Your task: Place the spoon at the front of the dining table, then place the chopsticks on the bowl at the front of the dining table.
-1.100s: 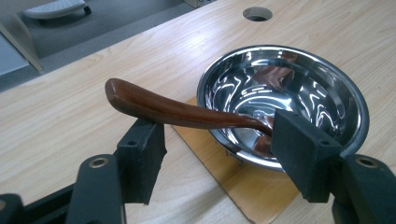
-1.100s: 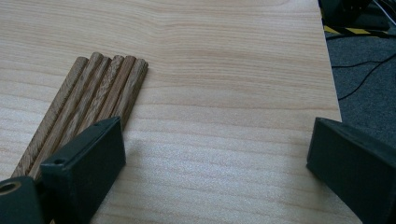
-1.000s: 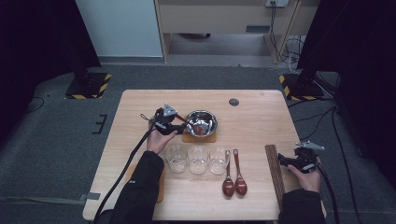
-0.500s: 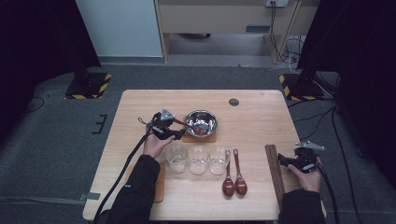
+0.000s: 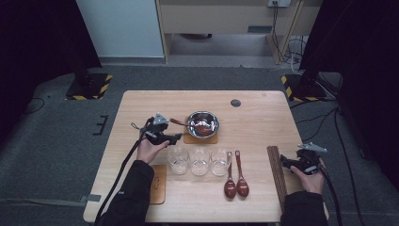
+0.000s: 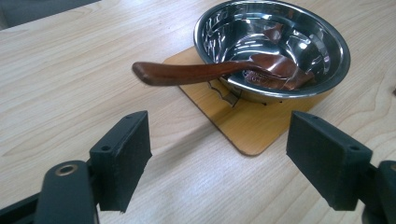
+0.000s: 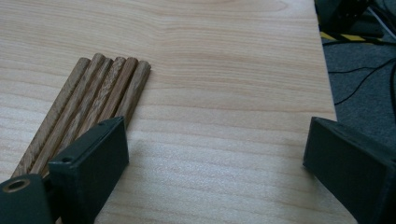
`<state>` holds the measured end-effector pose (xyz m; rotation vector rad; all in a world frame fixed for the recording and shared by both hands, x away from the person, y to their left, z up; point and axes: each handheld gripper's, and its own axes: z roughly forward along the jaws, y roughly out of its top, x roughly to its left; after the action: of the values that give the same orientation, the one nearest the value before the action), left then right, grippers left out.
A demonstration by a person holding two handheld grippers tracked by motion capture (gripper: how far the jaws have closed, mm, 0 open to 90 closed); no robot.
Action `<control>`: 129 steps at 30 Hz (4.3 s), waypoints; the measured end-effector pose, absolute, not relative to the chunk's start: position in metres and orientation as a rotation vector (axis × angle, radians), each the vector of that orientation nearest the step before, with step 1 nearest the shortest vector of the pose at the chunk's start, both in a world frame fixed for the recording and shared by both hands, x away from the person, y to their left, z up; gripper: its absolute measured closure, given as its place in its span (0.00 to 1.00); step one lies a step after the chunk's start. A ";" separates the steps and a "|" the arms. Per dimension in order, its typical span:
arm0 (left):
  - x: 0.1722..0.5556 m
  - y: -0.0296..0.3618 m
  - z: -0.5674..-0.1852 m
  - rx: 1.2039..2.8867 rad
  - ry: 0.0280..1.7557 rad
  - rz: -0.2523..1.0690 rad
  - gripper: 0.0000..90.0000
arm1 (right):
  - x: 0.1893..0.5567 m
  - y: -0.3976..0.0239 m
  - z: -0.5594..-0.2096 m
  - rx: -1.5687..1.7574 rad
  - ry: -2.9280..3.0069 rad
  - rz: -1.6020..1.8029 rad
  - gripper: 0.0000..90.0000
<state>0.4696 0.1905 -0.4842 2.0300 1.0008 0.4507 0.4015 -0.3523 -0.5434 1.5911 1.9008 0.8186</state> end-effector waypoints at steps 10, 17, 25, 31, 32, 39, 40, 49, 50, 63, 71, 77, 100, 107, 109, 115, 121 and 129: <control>0.450 0.219 -0.476 1.915 1.038 0.466 0.22 | 0.395 -0.353 -0.528 1.560 1.819 0.887 0.09; 0.430 0.238 -0.475 1.847 1.074 0.479 0.21 | 0.390 -0.349 -0.511 1.524 1.782 0.942 0.09; 0.406 0.261 -0.484 1.800 1.140 0.515 0.21 | 0.384 -0.345 -0.495 1.501 1.749 1.006 0.10; 0.398 0.274 -0.493 1.772 1.197 0.529 0.21 | 0.382 -0.340 -0.487 1.474 1.751 1.026 0.10; 0.397 0.275 -0.494 1.779 1.205 0.532 0.21 | 0.381 -0.339 -0.485 1.468 1.752 1.028 0.10; 0.390 0.295 -0.510 1.804 1.292 0.593 0.19 | 0.378 -0.332 -0.478 1.438 1.766 1.042 0.09; 0.389 0.299 -0.513 1.811 1.305 0.597 0.19 | 0.378 -0.331 -0.477 1.433 1.768 1.046 0.09; 0.391 0.314 -0.533 1.863 1.432 0.619 0.18 | 0.376 -0.322 -0.471 1.439 1.797 1.076 0.08; 0.391 0.314 -0.534 1.874 1.435 0.624 0.17 | 0.376 -0.321 -0.471 1.439 1.801 1.079 0.09; 0.394 0.311 -0.538 1.923 1.467 0.626 0.13 | 0.370 -0.307 -0.459 1.417 1.860 1.092 0.11; 0.396 0.310 -0.538 1.934 1.492 0.635 0.06 | 0.369 -0.293 -0.463 1.391 1.934 1.106 0.20; 0.397 0.310 -0.539 1.933 1.509 0.635 0.03 | 0.371 -0.285 -0.473 1.388 1.986 1.064 0.25; 0.396 0.309 -0.539 1.934 1.528 0.637 0.00 | 0.378 -0.276 -0.504 1.483 2.097 0.947 0.51; 0.396 0.309 -0.539 1.933 1.528 0.637 0.00 | 0.379 -0.278 -0.510 1.498 2.118 0.932 0.55; 0.396 0.309 -0.539 1.933 1.528 0.637 0.00 | 0.380 -0.277 -0.511 1.496 2.128 0.931 0.54; 0.396 0.309 -0.539 1.934 1.528 0.637 0.00 | 0.381 -0.274 -0.515 1.500 2.160 0.918 0.53; 0.396 0.309 -0.539 1.933 1.528 0.637 0.00 | 0.381 -0.273 -0.517 1.503 2.174 0.900 0.53; 0.396 0.309 -0.539 1.935 1.528 0.636 0.00 | 0.382 -0.274 -0.519 1.505 2.188 0.885 0.53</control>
<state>0.3962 0.3092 -0.5390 1.9347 1.5281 0.6362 0.3821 -0.2735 -0.5195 1.5049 2.1883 0.8852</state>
